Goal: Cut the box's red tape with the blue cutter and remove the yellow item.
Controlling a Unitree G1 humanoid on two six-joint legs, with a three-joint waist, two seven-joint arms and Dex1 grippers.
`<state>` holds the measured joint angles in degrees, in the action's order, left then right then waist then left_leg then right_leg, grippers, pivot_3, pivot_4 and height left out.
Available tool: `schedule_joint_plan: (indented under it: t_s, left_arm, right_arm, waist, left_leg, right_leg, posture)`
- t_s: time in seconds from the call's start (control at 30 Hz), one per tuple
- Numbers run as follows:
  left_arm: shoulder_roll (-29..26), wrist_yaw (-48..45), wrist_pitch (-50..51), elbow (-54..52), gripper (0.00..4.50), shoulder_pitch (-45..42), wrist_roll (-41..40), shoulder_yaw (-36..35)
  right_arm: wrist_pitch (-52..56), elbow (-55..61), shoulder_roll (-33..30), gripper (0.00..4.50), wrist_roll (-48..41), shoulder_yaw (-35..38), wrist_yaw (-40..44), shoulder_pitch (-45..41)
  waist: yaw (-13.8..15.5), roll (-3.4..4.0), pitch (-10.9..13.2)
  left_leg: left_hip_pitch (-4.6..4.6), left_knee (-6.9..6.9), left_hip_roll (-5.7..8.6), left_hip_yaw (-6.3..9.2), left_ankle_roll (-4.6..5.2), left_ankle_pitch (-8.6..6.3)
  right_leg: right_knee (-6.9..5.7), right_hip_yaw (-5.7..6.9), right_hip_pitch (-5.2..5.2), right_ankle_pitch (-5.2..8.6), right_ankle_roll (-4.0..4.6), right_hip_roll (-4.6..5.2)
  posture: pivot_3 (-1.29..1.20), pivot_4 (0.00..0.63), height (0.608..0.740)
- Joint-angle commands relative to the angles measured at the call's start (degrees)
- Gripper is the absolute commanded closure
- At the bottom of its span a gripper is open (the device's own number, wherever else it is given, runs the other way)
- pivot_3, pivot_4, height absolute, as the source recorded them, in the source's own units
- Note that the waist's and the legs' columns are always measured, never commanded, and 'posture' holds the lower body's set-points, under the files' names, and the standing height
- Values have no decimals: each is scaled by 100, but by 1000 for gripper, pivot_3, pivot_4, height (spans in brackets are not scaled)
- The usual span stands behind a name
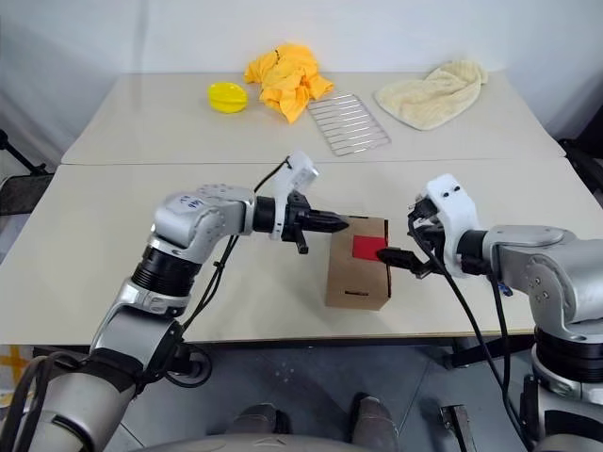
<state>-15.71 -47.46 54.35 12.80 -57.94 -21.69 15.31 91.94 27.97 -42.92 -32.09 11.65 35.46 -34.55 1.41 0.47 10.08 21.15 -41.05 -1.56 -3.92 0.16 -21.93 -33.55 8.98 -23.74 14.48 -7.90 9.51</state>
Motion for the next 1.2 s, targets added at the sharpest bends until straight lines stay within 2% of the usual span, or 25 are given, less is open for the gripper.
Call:
schedule_joint_plan:
  t_s: [0.03, 0.27, 0.7, 0.87, 1.03, 1.2]
  left_arm:
    - [-25, -176, -241, 26, 4500, -70, 282, 361]
    - [-237, -386, -299, 94, 4500, -43, 660, 763]
    - [-224, -433, -394, 176, 4500, 35, 847, 836]
    - [-254, -425, -320, 97, 4500, 98, 820, 837]
    - [-300, -422, -226, -6, 4500, 153, 795, 830]
    - [-360, -398, -56, -193, 4500, 215, 751, 796]
  right_arm:
    - [56, 202, -44, 28, -157, 187, -218, 121]
    - [56, 269, -256, 28, -425, 257, -398, 381]
    - [-105, 66, -608, 28, -381, 29, -441, 986]
    - [-518, -270, -815, 28, -133, -300, -508, 1447]
    - [-960, -577, -677, 28, -271, -66, -212, 1906]
    - [-1486, -834, -799, 28, -157, -195, -33, 2205]
  waist:
    - [1, 0, 0]
    - [6, 1, 0]
    - [15, -3, -3]
    - [19, -28, -18]
    - [9, -37, -23]
    - [8, -50, -31]
  left_leg:
    - [-1, 0, 0, 0, 0, 0]
    - [-4, -1, 0, -1, 0, 0]
    - [-8, -3, 0, 0, 0, 0]
    - [-15, -2, -1, 1, 0, 0]
    - [-20, -4, 0, -1, 1, 0]
    - [-41, -4, -2, 1, 1, 0]
  right_leg:
    - [0, -1, 0, 0, 0, 0]
    - [0, -1, 2, 0, 0, 0]
    - [-2, -3, 6, 0, 0, 0]
    - [-1, -1, 14, 0, 0, 0]
    - [-2, -5, 20, 0, 0, 0]
    - [-3, -5, 37, 0, 0, 0]
  posture:
    - [0, 150, 740]
    - [0, 150, 740]
    - [0, 150, 740]
    - [0, 150, 740]
    - [0, 150, 740]
    - [0, 150, 740]
